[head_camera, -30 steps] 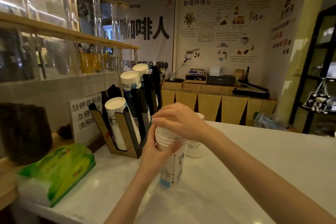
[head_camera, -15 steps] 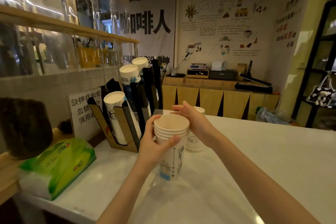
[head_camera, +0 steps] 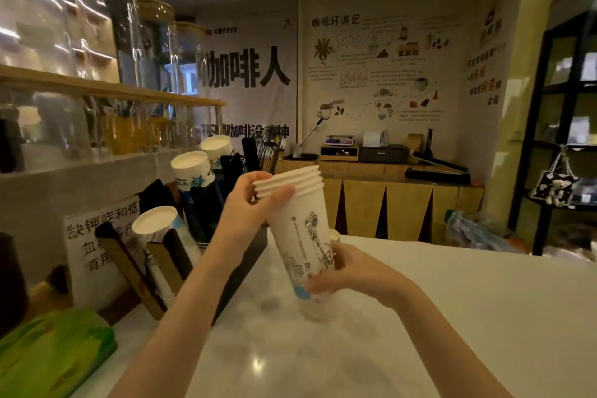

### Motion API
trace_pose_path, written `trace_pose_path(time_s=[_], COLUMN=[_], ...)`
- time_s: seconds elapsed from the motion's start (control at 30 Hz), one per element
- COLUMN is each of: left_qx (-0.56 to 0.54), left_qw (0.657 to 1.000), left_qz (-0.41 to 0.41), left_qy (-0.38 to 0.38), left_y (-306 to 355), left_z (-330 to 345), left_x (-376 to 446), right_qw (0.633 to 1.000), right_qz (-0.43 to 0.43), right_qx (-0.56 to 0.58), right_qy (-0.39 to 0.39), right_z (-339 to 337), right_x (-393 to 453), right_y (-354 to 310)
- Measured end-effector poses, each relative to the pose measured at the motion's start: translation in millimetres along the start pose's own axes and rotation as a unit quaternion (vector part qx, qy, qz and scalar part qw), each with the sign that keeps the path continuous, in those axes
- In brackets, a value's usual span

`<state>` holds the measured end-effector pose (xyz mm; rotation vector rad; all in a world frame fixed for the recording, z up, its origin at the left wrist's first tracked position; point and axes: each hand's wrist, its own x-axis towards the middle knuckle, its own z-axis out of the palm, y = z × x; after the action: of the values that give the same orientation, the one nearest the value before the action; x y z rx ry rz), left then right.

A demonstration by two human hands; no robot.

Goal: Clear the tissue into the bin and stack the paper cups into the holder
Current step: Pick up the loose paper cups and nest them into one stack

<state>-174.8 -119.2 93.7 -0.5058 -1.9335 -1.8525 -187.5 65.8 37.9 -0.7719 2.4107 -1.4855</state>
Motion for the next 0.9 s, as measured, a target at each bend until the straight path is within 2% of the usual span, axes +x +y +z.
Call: trace_pose_path(time_s=[0.17, 0.27, 0.37, 0.5, 0.6, 0.73, 0.9], left_qx=[-0.01, -0.012, 0.01, 0.087, 0.119, 0.089, 0.179], left_qw=[0.999, 0.999, 0.999, 0.994, 0.989, 0.991, 0.97], left_qz=[0.03, 0.002, -0.032, -0.03, -0.017, -0.06, -0.056], left_qy=[0.019, 0.037, -0.006, -0.067, -0.081, -0.086, -0.153], left_y=[7.5, 3.0, 1.0, -13.5, -19.1, -28.5, -40.2], left_z=[25.1, 32.6, 37.4, 41.9, 39.5, 39.9, 40.9], left_x=[23.0, 25.1, 24.8, 28.7, 31.5, 37.4, 37.3], right_qw=[0.991, 0.973, 0.947, 0.903, 0.885, 0.866, 0.837], right_qz=[-0.019, -0.065, -0.106, -0.142, -0.165, -0.201, -0.226], right_qx=[0.022, 0.08, 0.14, 0.198, 0.185, 0.158, 0.119], right_qy=[0.133, 0.206, 0.269, 0.354, 0.395, 0.429, 0.484], right_z=[-46.1, -64.8, -72.6, -80.2, -79.5, -68.3, -55.7], right_x=[-14.9, -29.2, -37.5, -33.7, -31.9, -25.5, -21.1], right_y=[-3.1, -6.5, -10.3, -7.5, -11.2, -13.0, -15.1])
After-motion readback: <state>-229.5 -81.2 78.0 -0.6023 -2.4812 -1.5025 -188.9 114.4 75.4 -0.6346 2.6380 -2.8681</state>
